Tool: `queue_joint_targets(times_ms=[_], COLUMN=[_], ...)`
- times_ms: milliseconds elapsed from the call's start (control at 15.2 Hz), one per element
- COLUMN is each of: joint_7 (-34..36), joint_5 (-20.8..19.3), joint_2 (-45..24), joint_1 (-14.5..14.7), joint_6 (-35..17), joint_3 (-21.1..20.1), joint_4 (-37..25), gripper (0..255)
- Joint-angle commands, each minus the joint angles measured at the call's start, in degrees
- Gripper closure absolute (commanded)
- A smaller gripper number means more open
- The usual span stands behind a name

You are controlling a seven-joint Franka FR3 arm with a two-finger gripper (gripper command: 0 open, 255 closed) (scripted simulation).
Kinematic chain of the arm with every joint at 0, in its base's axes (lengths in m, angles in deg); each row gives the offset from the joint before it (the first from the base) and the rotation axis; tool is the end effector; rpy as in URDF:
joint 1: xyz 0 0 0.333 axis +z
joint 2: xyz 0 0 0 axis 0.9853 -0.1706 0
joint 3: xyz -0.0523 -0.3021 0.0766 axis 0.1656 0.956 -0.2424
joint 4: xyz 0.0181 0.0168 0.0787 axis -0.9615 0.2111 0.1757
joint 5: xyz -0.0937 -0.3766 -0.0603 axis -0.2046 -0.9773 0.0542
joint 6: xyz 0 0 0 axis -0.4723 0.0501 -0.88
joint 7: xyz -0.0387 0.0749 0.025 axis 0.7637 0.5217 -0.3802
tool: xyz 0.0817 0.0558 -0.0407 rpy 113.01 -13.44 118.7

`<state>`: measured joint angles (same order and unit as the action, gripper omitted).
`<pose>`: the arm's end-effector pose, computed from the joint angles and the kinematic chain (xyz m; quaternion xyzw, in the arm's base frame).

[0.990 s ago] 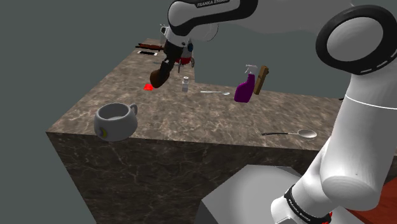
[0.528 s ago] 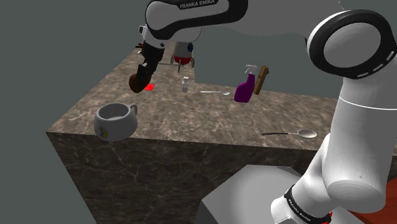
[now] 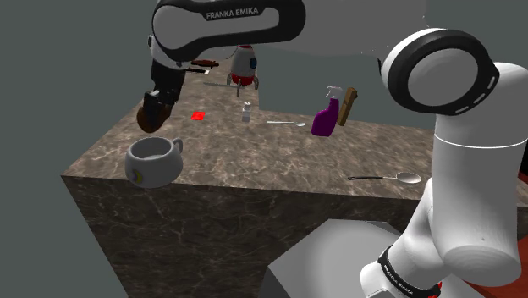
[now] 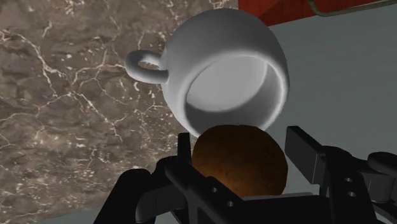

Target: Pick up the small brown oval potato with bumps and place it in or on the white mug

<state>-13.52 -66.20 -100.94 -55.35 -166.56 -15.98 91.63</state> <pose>0.6179 0.3534 0.4815 -0.9170 -0.3725 -0.1176 0.0801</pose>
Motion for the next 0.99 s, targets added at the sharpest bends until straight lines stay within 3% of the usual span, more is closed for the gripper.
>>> queue_joint_targets(times_ms=[0, 660, 924], joint_7=[0.36, -0.52, -0.52], joint_5=[-0.13, 0.19, 0.19], joint_2=[-0.49, -2.13, -2.13], joint_1=[0.33, 0.29, 0.29], joint_6=[-1.06, -8.36, -8.36], joint_3=[-0.04, -0.1, -0.1], joint_4=[0.5, 6.2, 6.2], gripper=[255, 255, 255])
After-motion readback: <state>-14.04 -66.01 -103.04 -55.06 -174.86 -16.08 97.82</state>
